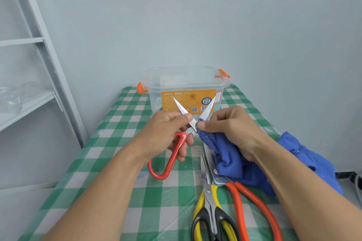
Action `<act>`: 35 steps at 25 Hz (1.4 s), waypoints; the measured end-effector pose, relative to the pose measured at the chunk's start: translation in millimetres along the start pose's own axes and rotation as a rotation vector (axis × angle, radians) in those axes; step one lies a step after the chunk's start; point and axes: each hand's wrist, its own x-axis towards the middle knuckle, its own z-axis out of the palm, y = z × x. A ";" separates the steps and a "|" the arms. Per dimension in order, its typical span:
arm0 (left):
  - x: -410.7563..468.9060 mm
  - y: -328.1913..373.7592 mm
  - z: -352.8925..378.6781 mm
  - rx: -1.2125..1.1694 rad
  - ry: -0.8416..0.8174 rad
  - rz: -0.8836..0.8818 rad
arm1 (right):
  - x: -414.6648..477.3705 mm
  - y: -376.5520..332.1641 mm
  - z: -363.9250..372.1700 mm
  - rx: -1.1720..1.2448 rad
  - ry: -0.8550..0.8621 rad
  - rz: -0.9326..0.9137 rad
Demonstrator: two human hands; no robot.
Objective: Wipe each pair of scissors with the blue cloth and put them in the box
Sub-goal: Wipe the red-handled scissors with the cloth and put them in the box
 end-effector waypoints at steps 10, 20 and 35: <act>-2.6 3.2 3.9 -0.008 -0.003 0.008 | -5.4 -1.6 8.2 -0.147 0.057 -0.084; -3.4 4.3 4.7 0.006 -0.006 0.019 | -4.1 1.0 6.4 0.016 0.054 -0.074; -1.6 3.4 -0.9 -0.069 0.086 0.042 | -9.5 -8.0 -4.0 0.179 0.278 -0.360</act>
